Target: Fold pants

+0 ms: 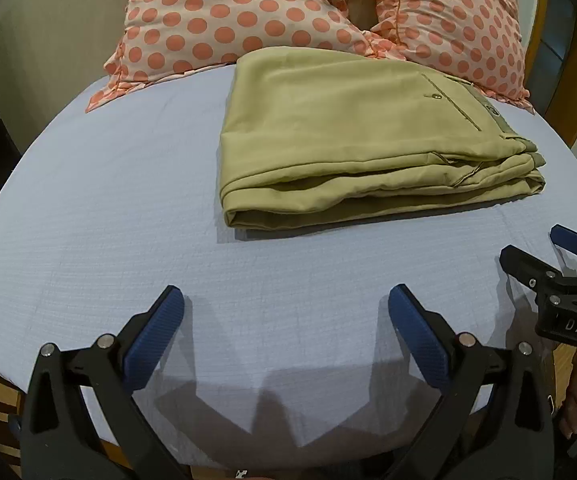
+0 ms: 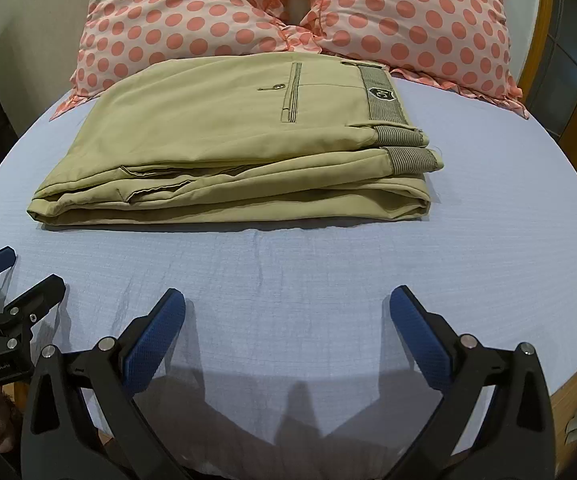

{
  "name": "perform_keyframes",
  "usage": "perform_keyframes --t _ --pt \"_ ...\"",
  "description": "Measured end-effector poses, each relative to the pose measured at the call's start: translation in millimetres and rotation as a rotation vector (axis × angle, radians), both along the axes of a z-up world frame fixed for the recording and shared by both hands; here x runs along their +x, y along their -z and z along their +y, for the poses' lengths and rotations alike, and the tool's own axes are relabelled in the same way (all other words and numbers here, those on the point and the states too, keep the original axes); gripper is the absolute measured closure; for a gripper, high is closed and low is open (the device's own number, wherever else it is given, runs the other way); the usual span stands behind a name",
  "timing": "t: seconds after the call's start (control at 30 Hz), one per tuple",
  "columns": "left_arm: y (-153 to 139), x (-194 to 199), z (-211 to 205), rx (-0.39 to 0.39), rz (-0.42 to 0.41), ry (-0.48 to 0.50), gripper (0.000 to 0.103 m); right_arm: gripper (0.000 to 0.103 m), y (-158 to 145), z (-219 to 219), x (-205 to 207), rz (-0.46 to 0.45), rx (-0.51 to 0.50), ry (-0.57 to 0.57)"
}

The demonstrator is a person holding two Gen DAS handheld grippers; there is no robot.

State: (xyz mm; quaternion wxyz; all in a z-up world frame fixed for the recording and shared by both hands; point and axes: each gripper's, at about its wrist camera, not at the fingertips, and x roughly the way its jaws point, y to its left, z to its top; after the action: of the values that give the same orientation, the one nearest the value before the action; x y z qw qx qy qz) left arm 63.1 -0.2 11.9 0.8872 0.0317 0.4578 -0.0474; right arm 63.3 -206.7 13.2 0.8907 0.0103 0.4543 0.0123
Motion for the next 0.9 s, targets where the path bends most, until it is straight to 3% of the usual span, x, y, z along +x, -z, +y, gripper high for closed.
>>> perform_keyframes --t 0.9 --pt "0.2 1.4 0.9 0.001 0.005 -0.006 0.002 0.001 -0.8 -1.3 0.1 -0.001 0.000 -0.005"
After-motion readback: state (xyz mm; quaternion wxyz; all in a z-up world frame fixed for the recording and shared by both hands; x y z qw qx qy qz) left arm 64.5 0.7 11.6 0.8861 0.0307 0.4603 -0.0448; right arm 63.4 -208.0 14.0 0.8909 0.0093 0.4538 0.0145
